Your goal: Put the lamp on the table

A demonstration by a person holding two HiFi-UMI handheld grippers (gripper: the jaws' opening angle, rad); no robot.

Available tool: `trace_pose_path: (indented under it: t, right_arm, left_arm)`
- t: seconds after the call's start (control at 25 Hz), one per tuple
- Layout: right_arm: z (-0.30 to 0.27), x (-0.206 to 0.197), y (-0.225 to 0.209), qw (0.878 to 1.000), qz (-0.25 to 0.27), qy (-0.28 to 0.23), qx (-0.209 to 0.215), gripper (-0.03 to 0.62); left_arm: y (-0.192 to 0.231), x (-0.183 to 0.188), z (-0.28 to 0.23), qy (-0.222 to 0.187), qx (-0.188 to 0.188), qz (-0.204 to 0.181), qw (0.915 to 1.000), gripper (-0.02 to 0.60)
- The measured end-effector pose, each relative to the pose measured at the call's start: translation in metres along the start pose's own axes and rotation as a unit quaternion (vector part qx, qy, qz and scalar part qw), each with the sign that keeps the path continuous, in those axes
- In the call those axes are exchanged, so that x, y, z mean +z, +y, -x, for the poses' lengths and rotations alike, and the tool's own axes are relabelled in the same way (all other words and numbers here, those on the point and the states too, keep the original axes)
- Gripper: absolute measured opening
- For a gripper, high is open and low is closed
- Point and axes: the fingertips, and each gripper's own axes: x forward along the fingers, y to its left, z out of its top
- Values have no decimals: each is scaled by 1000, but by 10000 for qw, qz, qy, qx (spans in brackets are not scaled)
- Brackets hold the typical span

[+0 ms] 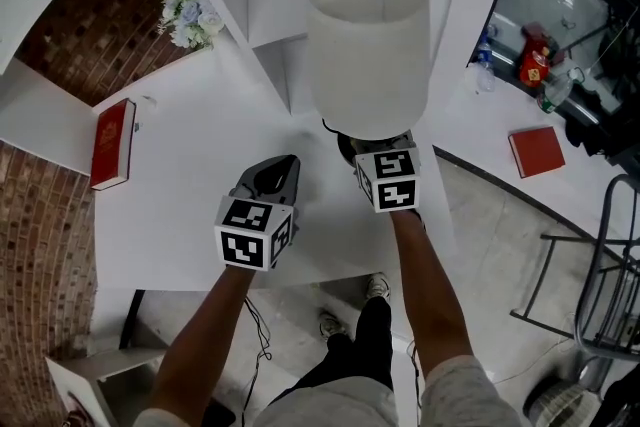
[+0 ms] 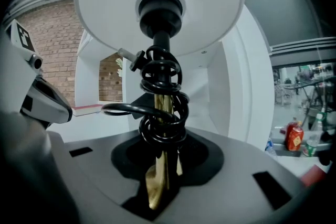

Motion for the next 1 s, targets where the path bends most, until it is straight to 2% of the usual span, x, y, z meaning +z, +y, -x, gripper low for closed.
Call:
trace_pose_path:
  t: [0.48,1.0]
  right_arm:
    - [14,-4,2,9992,63,367,-122,124]
    - [51,-3,-2,9979,-10,548,-341,124]
  left_arm:
    - [-7,8,24,-133,-19,-48,9999,-6]
    - [-23,17,49,-354,-158,-91,9992,-6]
